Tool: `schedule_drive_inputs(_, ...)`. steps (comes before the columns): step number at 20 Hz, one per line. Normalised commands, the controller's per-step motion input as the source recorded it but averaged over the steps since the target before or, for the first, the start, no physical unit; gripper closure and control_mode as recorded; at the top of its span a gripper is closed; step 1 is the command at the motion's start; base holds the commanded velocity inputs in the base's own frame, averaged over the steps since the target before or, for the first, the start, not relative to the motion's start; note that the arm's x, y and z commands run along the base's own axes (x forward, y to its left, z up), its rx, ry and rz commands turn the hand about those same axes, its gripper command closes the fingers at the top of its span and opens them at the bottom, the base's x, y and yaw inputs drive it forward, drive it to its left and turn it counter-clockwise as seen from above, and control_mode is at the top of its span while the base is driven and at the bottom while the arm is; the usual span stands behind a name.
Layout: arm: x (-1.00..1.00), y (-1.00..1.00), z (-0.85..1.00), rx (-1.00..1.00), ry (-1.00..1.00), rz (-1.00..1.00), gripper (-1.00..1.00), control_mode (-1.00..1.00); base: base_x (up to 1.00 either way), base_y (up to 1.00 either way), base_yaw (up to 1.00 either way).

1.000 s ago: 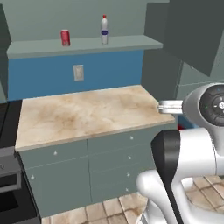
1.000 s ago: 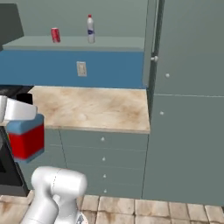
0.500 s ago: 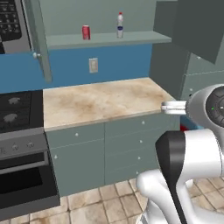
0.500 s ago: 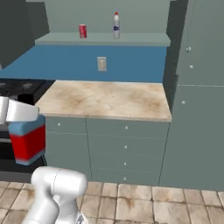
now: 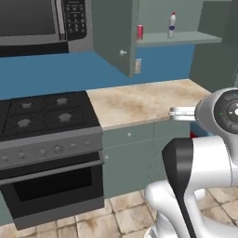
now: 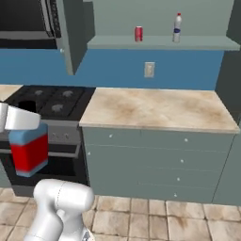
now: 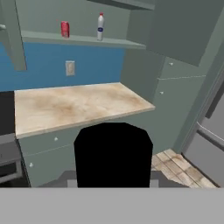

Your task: Sort all alcoholic drinks to one cabinet, and non-alcoholic drinks to the other.

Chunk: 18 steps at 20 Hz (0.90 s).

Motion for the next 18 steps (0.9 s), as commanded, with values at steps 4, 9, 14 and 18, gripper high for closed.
schedule_drive_inputs(4, 0.00, 0.00, 0.00, 0.00, 0.00, 0.00, 1.00, 1.00, -0.13, 1.00, 0.00)
schedule_drive_inputs(9, 0.00, 0.00, 0.00, 0.00, 0.00, 0.00, 1.00, 1.00, -0.16, 1.00, 0.00)
schedule_drive_inputs(14, 0.00, 0.00, 0.00, 0.00, 0.00, 0.00, 1.00, 1.00, -0.18, 1.00, 0.00)
schedule_drive_inputs(18, 0.00, 0.00, 0.00, 0.00, 0.00, 0.00, 1.00, 1.00, -0.18, 1.00, 0.00)
